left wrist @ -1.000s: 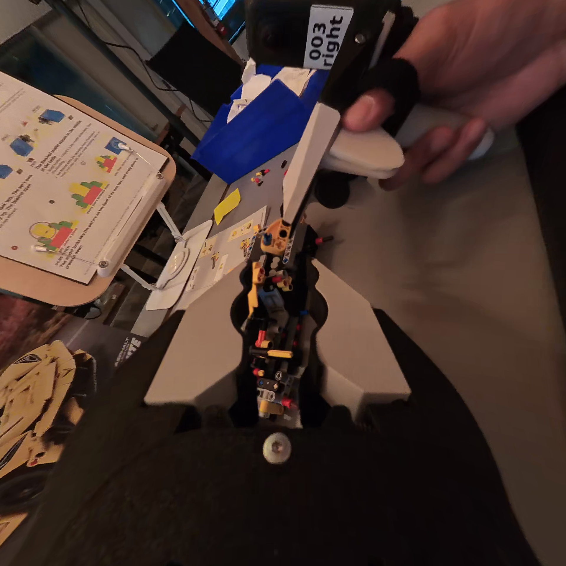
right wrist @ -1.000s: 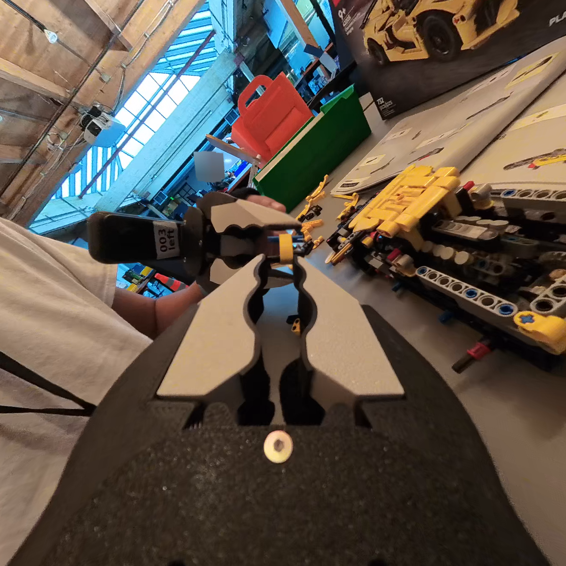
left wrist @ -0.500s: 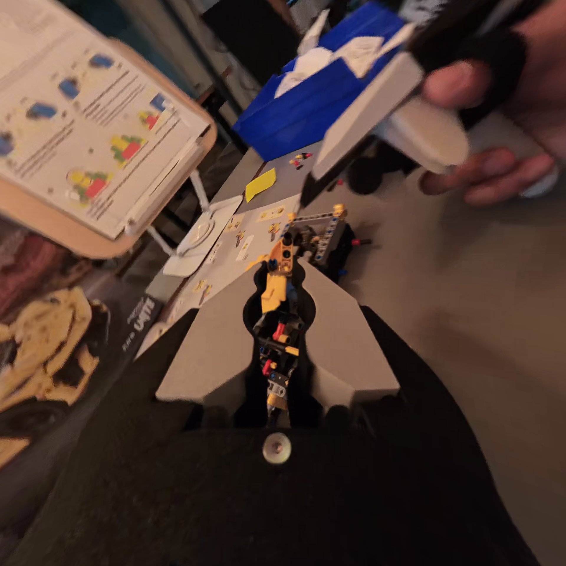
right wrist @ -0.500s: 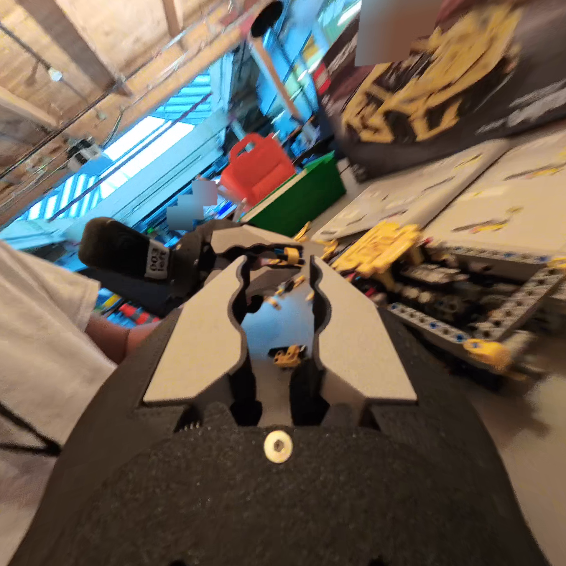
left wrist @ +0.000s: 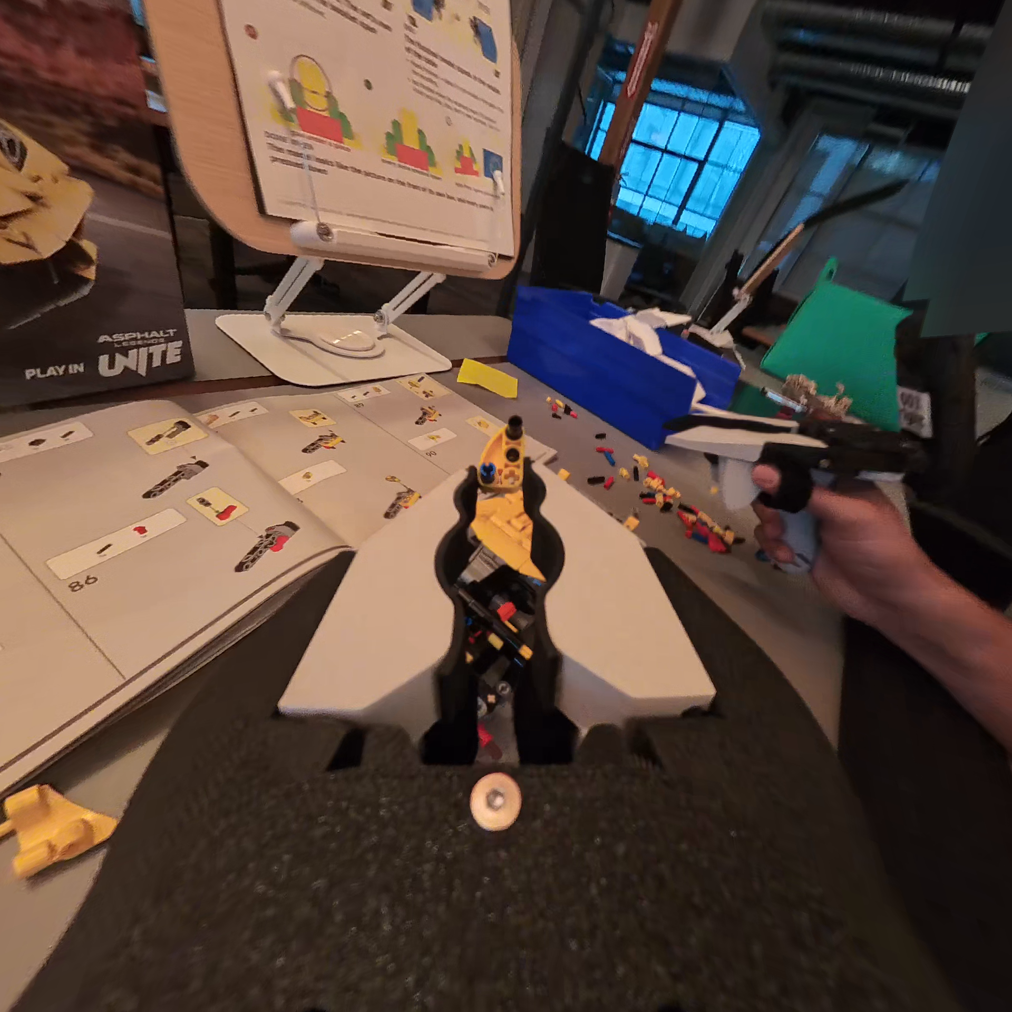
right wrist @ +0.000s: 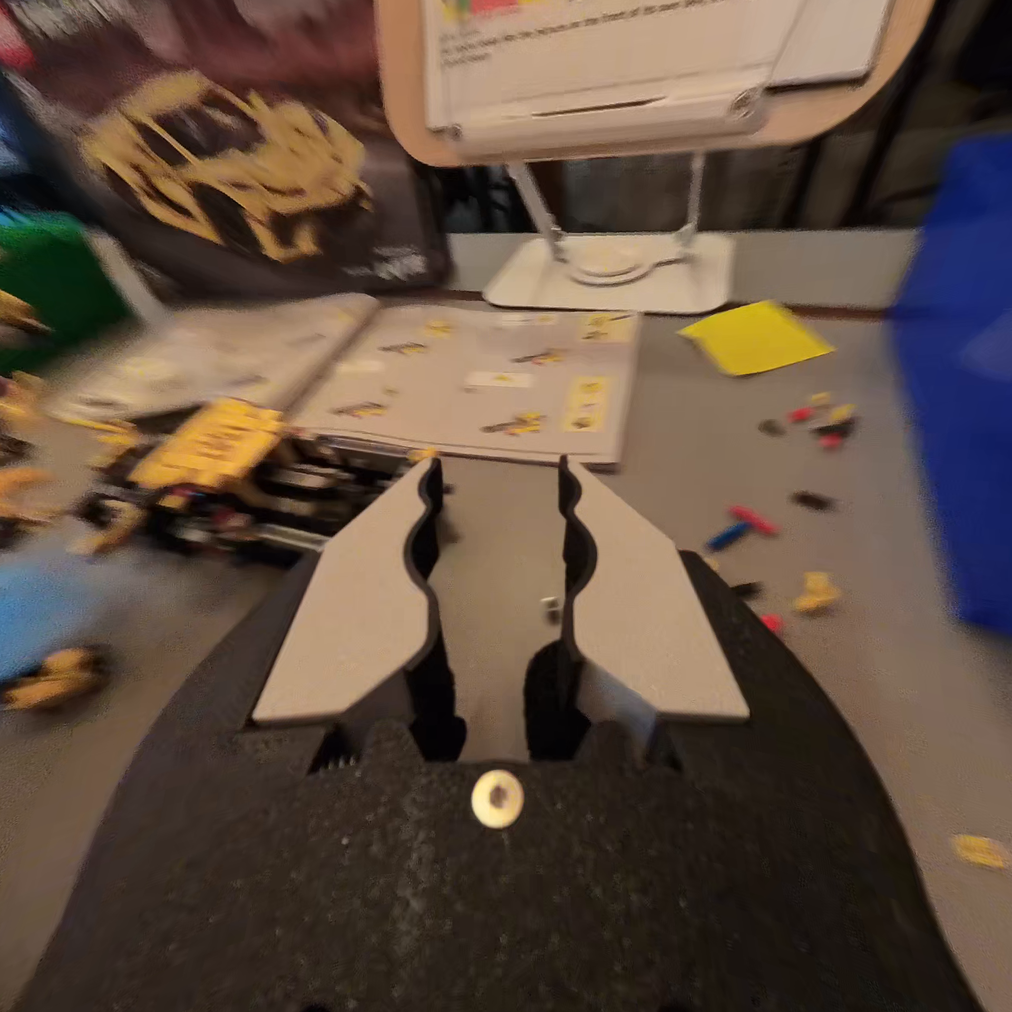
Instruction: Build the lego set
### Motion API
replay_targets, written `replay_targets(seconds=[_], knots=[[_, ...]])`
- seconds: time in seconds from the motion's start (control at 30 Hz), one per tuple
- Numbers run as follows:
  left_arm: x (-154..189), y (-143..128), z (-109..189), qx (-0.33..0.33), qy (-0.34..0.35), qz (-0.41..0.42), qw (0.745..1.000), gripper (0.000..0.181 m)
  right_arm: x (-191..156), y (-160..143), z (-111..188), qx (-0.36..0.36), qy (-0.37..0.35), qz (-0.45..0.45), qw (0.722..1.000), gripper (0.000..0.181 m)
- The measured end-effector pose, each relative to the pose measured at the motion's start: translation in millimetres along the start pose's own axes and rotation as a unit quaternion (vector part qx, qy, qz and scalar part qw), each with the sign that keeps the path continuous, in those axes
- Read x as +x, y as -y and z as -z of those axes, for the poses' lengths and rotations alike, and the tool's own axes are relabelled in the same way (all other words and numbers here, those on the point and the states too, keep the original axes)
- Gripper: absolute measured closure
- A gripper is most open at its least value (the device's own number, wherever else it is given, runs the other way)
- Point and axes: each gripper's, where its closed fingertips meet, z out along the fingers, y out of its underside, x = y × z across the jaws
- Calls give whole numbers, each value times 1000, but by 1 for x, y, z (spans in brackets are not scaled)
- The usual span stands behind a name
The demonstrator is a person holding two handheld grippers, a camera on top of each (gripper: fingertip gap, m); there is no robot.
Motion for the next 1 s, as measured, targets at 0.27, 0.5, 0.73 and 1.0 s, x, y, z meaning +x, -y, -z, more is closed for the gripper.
replay_targets(seconds=[0.27,0.5,0.73,1.0], knots=[[-30,3,-7,24,9,113,993,165,-4,5,-26,7,12,48,999,145],[-38,-4,-6,14,13,138,990,165,-2,-2,-28,-9,23,32,999,145],[-36,-5,-2,10,16,121,992,165,10,-2,-22,-7,10,19,1000,149],[-40,-8,-2,-1,29,88,996,166,13,-1,-20,-4,12,8,1000,150]])
